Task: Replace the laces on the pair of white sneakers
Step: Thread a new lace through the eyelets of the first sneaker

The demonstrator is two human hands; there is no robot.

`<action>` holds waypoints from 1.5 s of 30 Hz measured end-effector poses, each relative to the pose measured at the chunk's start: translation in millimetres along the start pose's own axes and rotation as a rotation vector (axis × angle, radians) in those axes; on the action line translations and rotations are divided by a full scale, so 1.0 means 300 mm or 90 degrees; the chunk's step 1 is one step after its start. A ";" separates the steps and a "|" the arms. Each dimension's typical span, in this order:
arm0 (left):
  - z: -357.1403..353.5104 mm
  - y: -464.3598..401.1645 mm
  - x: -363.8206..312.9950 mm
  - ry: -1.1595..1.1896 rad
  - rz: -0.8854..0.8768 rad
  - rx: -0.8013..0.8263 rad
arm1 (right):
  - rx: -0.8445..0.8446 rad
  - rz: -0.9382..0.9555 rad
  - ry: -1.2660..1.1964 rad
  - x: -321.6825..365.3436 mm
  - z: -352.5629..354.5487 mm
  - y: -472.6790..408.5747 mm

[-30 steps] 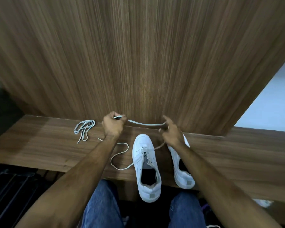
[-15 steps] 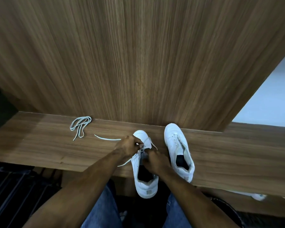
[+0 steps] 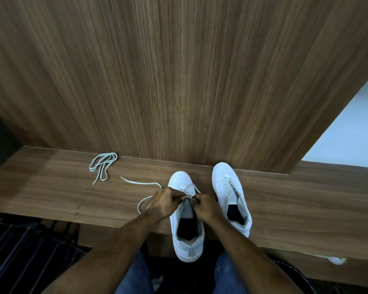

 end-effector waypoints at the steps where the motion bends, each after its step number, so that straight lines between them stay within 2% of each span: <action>1: -0.002 0.001 -0.004 -0.013 0.008 0.002 | -0.003 -0.001 -0.005 -0.003 -0.001 -0.002; 8: -0.040 -0.005 -0.007 -0.031 0.109 -0.015 | -0.006 -0.016 -0.016 -0.023 -0.014 -0.017; 17: -0.072 -0.026 -0.040 -0.158 0.184 -0.027 | 0.006 -0.033 -0.012 -0.044 -0.007 -0.029; 30: -0.110 0.003 -0.065 -0.217 0.200 -0.023 | 0.016 -0.049 -0.023 -0.065 -0.011 -0.029; 36: -0.117 0.003 -0.074 -0.244 0.158 -0.014 | 0.014 -0.042 -0.027 -0.060 -0.004 -0.024; 45: -0.095 0.013 -0.037 -0.174 0.189 -0.063 | 0.020 -0.093 -0.081 -0.071 -0.007 -0.032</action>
Point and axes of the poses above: each hand's wrist, its own y-axis away from the middle knuckle, its own z-axis out of the back of the hand, x = y × z, the point moved 7 cm from there along -y, towards the middle knuckle, and after that the axes turned 3 degrees about -x, right-handed, at the moved point
